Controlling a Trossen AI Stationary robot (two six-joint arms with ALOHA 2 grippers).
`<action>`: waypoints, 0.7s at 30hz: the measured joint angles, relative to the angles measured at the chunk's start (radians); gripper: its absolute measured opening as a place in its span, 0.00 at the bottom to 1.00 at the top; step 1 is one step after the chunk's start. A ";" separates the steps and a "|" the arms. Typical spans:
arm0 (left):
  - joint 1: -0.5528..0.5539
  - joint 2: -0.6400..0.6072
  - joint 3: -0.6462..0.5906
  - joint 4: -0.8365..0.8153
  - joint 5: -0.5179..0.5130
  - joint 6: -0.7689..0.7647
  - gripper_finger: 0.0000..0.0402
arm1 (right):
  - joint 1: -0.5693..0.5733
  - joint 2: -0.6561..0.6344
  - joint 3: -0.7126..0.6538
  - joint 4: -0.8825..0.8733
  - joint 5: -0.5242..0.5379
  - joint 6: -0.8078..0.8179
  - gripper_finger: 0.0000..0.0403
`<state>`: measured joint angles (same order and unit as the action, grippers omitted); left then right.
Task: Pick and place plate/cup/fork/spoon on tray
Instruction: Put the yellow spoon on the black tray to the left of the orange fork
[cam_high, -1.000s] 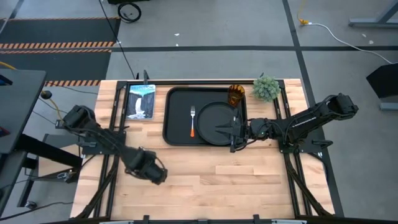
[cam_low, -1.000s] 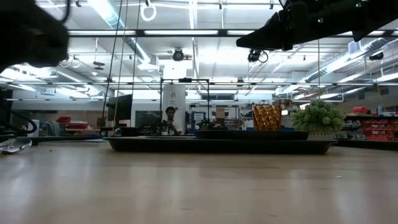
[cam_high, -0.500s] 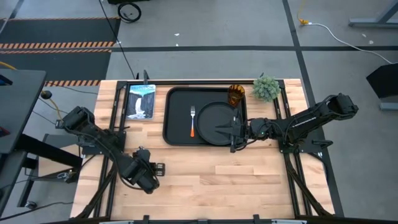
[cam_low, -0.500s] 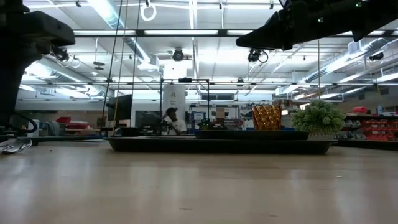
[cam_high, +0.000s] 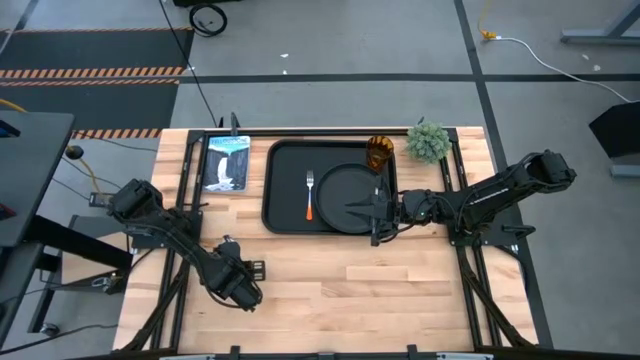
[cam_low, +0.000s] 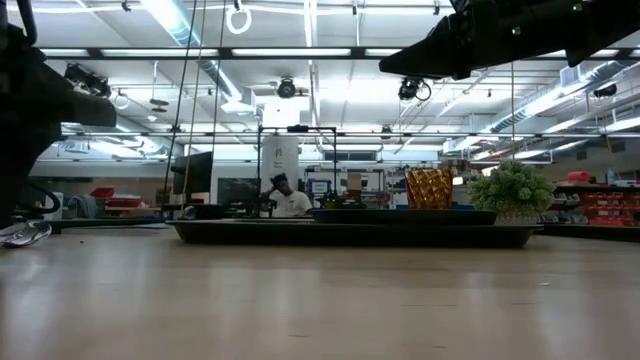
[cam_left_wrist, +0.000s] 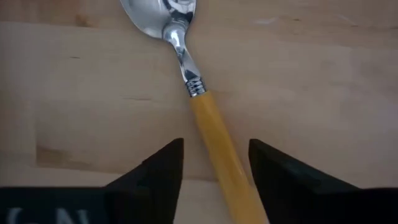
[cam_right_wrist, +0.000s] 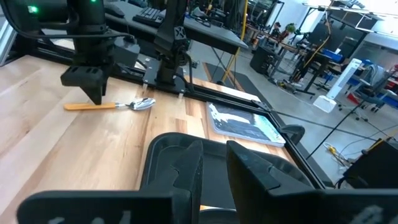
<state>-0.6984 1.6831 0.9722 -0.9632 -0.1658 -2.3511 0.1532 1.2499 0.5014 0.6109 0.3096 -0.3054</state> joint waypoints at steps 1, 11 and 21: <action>0.002 0.003 0.000 0.002 0.000 -0.005 0.50 | 0.000 0.000 0.000 0.000 0.000 0.000 0.19; 0.011 0.039 0.000 0.036 0.035 -0.015 0.52 | 0.002 0.000 0.000 0.004 -0.001 0.008 0.19; 0.011 0.039 0.000 0.086 0.038 -0.013 0.42 | 0.002 0.000 0.000 0.009 -0.020 0.010 0.19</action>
<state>-0.6872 1.7222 0.9722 -0.8776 -0.1278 -2.3646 0.1547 1.2499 0.5014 0.6201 0.2897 -0.2951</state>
